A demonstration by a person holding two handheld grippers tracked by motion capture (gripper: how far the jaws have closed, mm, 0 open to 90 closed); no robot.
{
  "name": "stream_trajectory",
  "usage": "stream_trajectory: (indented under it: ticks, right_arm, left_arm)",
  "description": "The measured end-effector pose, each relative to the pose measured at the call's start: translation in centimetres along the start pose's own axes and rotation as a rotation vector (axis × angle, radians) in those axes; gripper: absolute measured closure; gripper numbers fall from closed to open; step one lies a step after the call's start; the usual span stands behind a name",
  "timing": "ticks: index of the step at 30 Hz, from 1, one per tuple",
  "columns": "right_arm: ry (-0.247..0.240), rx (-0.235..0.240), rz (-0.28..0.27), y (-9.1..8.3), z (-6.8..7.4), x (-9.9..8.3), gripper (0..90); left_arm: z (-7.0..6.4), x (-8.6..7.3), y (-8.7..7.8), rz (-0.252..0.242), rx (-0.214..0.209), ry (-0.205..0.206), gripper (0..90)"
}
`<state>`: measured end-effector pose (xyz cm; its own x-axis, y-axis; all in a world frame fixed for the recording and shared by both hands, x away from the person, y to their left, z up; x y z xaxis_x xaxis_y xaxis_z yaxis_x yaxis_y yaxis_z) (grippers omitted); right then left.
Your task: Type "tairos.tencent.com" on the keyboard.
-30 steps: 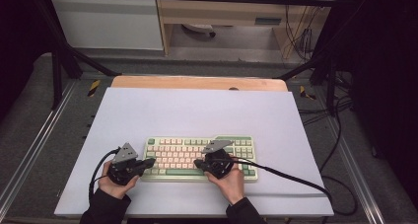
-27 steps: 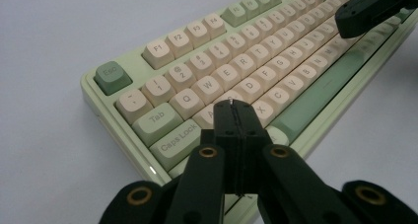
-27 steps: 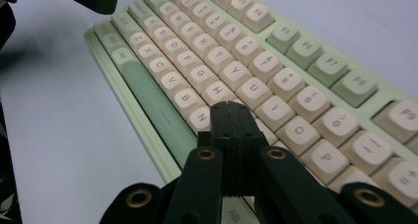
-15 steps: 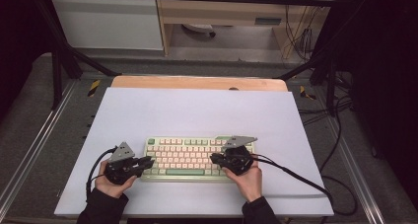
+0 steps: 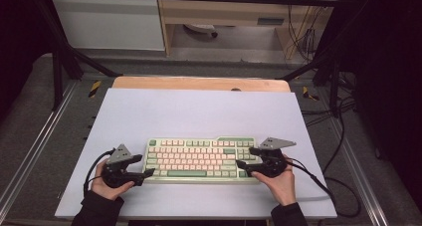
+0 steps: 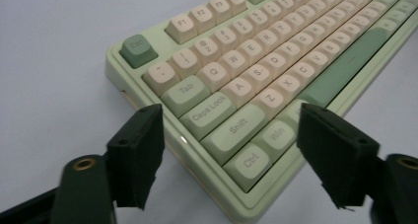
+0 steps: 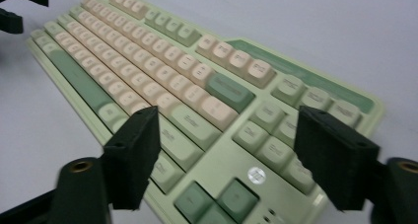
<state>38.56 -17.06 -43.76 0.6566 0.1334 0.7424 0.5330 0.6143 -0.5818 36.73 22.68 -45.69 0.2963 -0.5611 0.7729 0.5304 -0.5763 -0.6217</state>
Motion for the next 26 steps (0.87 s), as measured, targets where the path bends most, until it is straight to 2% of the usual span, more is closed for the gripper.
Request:
stream_trajectory:
  ticks: [3, 10, 13, 17, 21, 26]
  right_arm:
    - [0.012, -0.01, 0.005, -0.6, -1.1, -0.8, 15.1]
    - [0.036, -0.019, 0.019, -1.9, -3.0, -2.5, 3.6]
    - [0.046, -0.008, 0.011, -2.4, -3.5, -3.1, 2.2]
    - [0.053, 0.002, 0.009, -2.9, -4.2, -4.1, 0.9]
    - [0.081, -0.019, 0.012, -3.0, -5.2, -4.8, 0.6]
    - [0.079, -0.013, 0.009, -3.1, -5.1, -4.9, 0.7]
  left_arm:
    - [0.2, -0.4, -0.2, -0.003, -0.01, -0.01, 17.4]
    - [0.6, -1.6, -0.7, 0.005, 0.001, -0.012, 7.1]
    - [0.6, -2.0, -1.0, -0.003, 0.0, -0.017, 7.1]
    - [0.6, -2.5, -0.8, 0.013, -0.003, -0.026, 7.1]
    - [0.4, -2.5, -0.6, 0.027, -0.006, -0.004, 7.1]
    - [0.3, -2.4, -0.6, 0.022, -0.009, 0.003, 7.3]
Point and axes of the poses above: each handheld gripper's, and its own axes: y roughly forward along the jaws, x roughly out of its top, z roughly to its left, the point moved 5 cm from there along y, roughly forward along the jaws, and after that the axes turned 14 degrees about y, right-handed, at the moved point
